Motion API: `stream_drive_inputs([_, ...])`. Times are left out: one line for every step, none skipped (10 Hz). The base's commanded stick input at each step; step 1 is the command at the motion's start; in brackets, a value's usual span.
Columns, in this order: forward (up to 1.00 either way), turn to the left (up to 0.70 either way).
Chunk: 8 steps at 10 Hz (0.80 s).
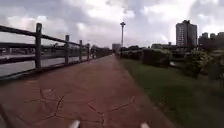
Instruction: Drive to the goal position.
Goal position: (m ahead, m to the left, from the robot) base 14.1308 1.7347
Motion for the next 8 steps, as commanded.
stream_drive_inputs([0.7, 0.0])
stream_drive_inputs([0.7, 0.0])
stream_drive_inputs([0.7, 0.0])
stream_drive_inputs([0.7, 0.0])
stream_drive_inputs([0.7, 0.0])
stream_drive_inputs([0.7, 0.0])
stream_drive_inputs([0.7, 0.0])
stream_drive_inputs([0.7, 0.0])
